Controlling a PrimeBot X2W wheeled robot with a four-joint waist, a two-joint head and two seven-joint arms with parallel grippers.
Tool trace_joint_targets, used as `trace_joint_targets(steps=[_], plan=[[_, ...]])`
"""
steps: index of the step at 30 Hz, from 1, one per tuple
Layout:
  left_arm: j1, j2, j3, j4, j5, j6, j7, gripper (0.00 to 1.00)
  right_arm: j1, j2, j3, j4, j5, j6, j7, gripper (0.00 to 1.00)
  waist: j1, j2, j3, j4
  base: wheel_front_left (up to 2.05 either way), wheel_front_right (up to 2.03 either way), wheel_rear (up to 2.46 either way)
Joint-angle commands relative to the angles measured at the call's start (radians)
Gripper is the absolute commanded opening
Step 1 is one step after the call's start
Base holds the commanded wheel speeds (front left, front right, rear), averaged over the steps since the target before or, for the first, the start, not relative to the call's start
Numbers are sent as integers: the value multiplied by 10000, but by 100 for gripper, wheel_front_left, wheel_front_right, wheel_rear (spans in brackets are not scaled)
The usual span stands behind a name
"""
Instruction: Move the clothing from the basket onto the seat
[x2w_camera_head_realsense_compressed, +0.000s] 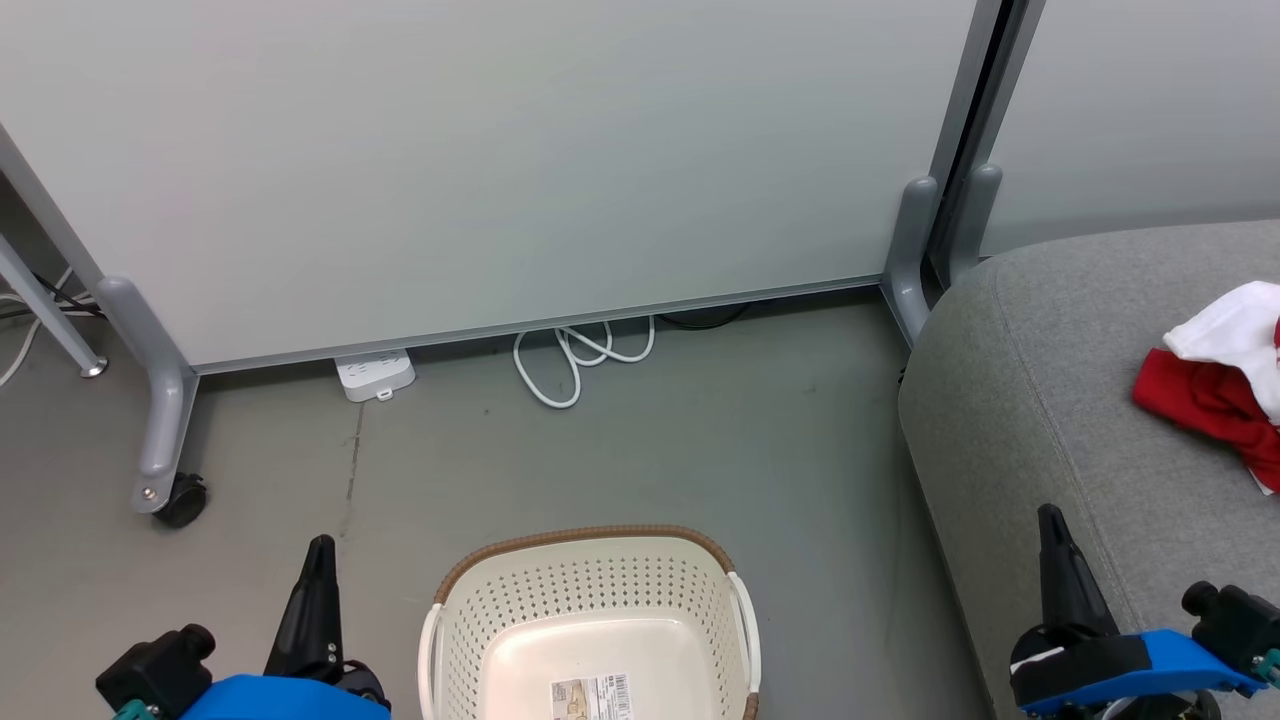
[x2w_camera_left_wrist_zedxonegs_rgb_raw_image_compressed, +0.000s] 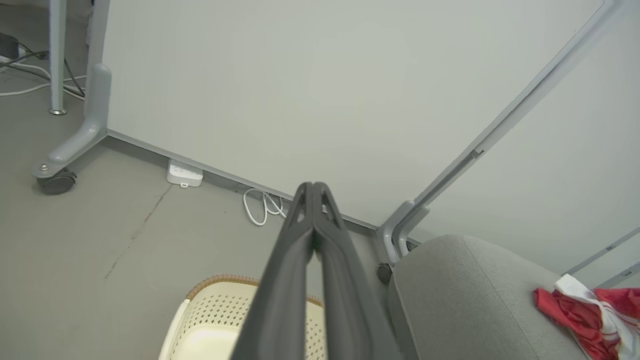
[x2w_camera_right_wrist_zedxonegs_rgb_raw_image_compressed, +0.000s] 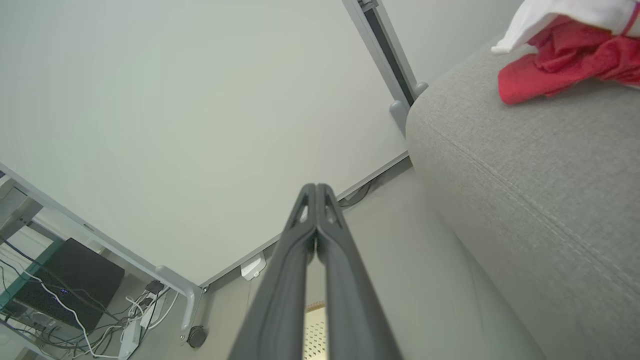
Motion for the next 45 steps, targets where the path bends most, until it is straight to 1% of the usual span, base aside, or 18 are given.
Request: trace_joint_targets(steps=[1, 12, 26, 45], plan=[[-251, 36, 108, -157, -295, -46, 54, 0, -248, 8, -53, -176, 320, 0, 74, 0, -1, 0, -1, 1, 0, 0, 0], [-314, 43, 321, -155, -1886, -100, 468, 0, -328, 64, -188, -194, 1886, -1, 491, 0, -1, 0, -15, 7, 0, 0, 0], [-384, 53, 556, -148, -3662, -148, 926, 0, -424, 131, -339, -213, 3633, -2, 964, 0, -1, 0, -32, 15, 0, 0, 0], [-438, 63, 816, -138, -5611, -206, 1432, 0, -515, 203, -510, -228, 5559, -3, 1489, 0, -1, 0, -54, 25, 0, 0, 0]])
